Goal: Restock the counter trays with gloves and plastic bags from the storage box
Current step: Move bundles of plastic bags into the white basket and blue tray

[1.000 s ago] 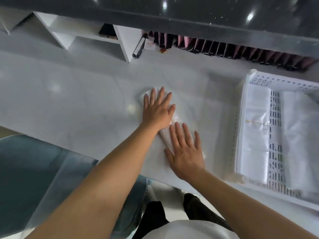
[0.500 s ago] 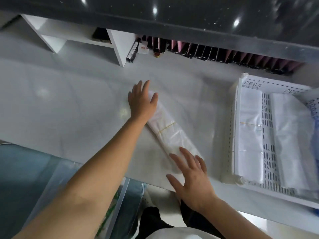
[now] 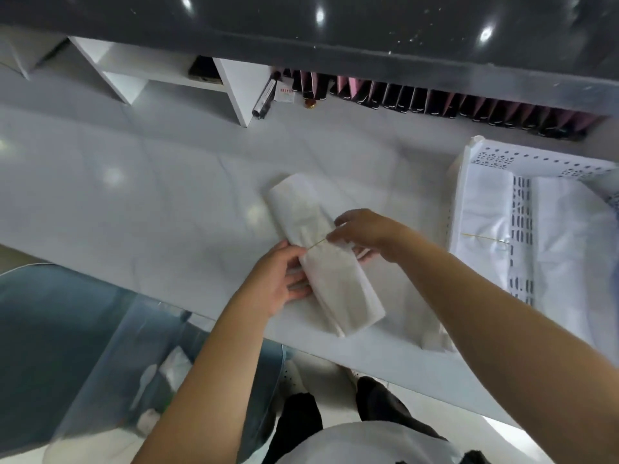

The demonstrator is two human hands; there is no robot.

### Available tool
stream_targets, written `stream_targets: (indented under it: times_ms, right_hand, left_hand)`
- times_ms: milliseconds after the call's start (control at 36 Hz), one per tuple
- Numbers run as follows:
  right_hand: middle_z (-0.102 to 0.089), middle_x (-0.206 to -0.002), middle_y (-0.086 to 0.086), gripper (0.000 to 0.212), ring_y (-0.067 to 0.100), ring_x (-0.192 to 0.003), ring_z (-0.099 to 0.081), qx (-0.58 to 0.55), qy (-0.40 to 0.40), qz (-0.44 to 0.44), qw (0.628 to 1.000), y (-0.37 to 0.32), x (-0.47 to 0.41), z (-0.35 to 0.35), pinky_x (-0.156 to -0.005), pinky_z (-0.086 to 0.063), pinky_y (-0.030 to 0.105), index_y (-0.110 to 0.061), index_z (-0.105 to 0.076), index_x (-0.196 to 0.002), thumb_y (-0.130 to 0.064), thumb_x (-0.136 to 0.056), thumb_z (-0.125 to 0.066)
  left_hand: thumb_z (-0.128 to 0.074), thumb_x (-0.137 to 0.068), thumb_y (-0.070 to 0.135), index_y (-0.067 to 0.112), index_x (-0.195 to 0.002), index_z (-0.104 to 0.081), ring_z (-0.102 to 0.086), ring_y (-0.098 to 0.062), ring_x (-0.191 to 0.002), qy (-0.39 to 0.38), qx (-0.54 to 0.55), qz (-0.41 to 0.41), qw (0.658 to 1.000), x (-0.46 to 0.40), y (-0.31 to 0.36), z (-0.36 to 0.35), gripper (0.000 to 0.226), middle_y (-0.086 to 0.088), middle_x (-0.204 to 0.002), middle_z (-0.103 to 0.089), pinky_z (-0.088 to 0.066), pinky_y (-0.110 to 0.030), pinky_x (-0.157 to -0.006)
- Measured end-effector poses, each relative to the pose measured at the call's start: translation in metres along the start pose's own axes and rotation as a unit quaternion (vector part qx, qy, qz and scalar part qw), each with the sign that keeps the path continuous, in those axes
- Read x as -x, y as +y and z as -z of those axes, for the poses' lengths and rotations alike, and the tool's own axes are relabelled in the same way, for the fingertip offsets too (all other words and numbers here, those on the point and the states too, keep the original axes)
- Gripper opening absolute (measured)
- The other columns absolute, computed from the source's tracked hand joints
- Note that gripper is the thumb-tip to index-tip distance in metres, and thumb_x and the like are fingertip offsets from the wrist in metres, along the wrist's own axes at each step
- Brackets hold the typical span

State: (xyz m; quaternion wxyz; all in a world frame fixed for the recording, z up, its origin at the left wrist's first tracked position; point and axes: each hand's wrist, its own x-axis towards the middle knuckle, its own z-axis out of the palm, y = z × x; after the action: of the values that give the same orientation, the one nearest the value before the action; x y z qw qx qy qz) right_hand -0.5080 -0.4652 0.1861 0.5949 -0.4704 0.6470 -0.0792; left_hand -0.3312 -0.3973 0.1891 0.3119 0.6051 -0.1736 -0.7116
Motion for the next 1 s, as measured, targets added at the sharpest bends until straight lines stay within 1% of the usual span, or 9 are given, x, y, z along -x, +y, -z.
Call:
stream_targets:
  times_ms: [111,306,417,528,639,750,889,944,1000]
  right_hand:
    - [-0.070,-0.097,0.009,0.030,0.021,-0.071,-0.064,-0.057,-0.086,0.014,0.995,0.019,0.024,0.008,-0.057,-0.055,0.031,-0.014,-0.064,-0.115,-0.020,-0.085,-0.068]
    - [-0.072,-0.115,0.008,0.051,0.033,-0.100,-0.071,-0.212,-0.158,0.090,0.960,0.059,0.088,0.043,-0.067,-0.059,0.042,-0.033,-0.052,-0.132,-0.021,-0.085,-0.071]
    - [-0.072,-0.111,0.012,0.053,0.033,-0.093,-0.071,-0.228,-0.147,0.154,0.950,0.081,0.125,0.074,-0.066,-0.059,0.044,-0.044,-0.050,-0.130,-0.022,-0.087,-0.071]
    - [-0.070,-0.112,0.020,0.061,0.034,-0.087,-0.070,-0.279,-0.085,0.186,0.938,0.108,0.149,0.106,-0.068,-0.058,0.048,-0.041,-0.048,-0.134,-0.017,-0.085,-0.073]
    - [-0.069,-0.090,0.010,0.063,0.019,-0.065,-0.064,-0.341,-0.013,0.179,0.923,0.138,0.159,0.135,-0.054,-0.054,0.034,-0.032,-0.050,-0.136,-0.010,-0.080,-0.072]
    - [-0.070,-0.094,0.007,0.054,0.016,-0.065,-0.065,-0.379,0.010,0.165,0.911,0.158,0.157,0.151,-0.051,-0.054,0.033,-0.029,-0.058,-0.128,-0.011,-0.079,-0.071]
    - [-0.073,-0.083,0.012,0.069,0.020,-0.059,-0.069,-0.285,0.089,0.069,0.952,0.172,0.132,0.154,-0.053,-0.057,0.036,-0.032,-0.044,-0.136,-0.003,-0.081,-0.075]
    - [-0.068,-0.088,0.019,0.074,0.026,-0.061,-0.070,-0.211,0.114,0.049,0.969,0.176,0.124,0.152,-0.055,-0.059,0.040,-0.023,-0.043,-0.142,-0.002,-0.079,-0.077]
    - [-0.066,-0.093,0.020,0.072,0.031,-0.064,-0.072,-0.194,0.130,0.050,0.971,0.178,0.120,0.150,-0.056,-0.060,0.041,-0.020,-0.045,-0.140,-0.004,-0.079,-0.078]
  left_hand:
    - [-0.066,-0.088,0.008,0.041,-0.128,-0.054,-0.073,-0.030,-0.086,-0.071,-0.026,-0.010,0.997,0.003,-0.003,0.008,0.053,-0.011,-0.104,-0.076,-0.060,-0.047,-0.072]
    - [-0.072,-0.086,0.014,0.054,-0.138,-0.042,-0.065,-0.037,-0.115,-0.196,-0.083,-0.065,0.975,0.026,-0.009,-0.025,0.073,-0.011,-0.130,-0.066,-0.055,-0.054,-0.090]
    - [-0.073,-0.084,0.015,0.060,-0.136,-0.041,-0.067,-0.032,-0.113,-0.249,-0.122,-0.103,0.955,0.038,0.002,-0.066,0.076,-0.010,-0.130,-0.066,-0.058,-0.041,-0.076]
    - [-0.068,-0.087,0.008,0.053,-0.144,-0.035,-0.067,-0.027,-0.111,-0.278,-0.175,-0.141,0.934,0.041,0.010,-0.119,0.080,-0.010,-0.126,-0.068,-0.057,-0.035,-0.077]
    - [-0.068,-0.087,0.004,0.037,-0.147,-0.040,-0.072,-0.017,-0.098,-0.258,-0.212,-0.167,0.928,0.035,0.005,-0.170,0.074,-0.004,-0.117,-0.074,-0.055,-0.023,-0.067]
    - [-0.072,-0.085,0.011,0.045,-0.121,-0.056,-0.073,-0.008,-0.085,-0.215,-0.240,-0.188,0.928,0.026,-0.008,-0.205,0.052,0.006,-0.108,-0.076,-0.054,-0.022,-0.057]
    - [-0.075,-0.077,0.031,0.042,-0.127,-0.056,-0.063,-0.010,-0.102,-0.046,-0.339,-0.282,0.896,0.016,-0.023,-0.203,0.054,0.009,-0.128,-0.060,-0.056,-0.034,-0.087]
    - [-0.073,-0.082,0.032,0.041,-0.137,-0.049,-0.057,-0.010,-0.111,-0.028,-0.372,-0.250,0.894,0.014,-0.031,-0.192,0.061,0.010,-0.132,-0.052,-0.054,-0.037,-0.093]
    - [-0.071,-0.086,0.024,0.039,-0.138,-0.050,-0.063,-0.015,-0.107,-0.069,-0.355,-0.173,0.916,0.015,-0.038,-0.184,0.058,0.007,-0.129,-0.057,-0.060,-0.045,-0.085]
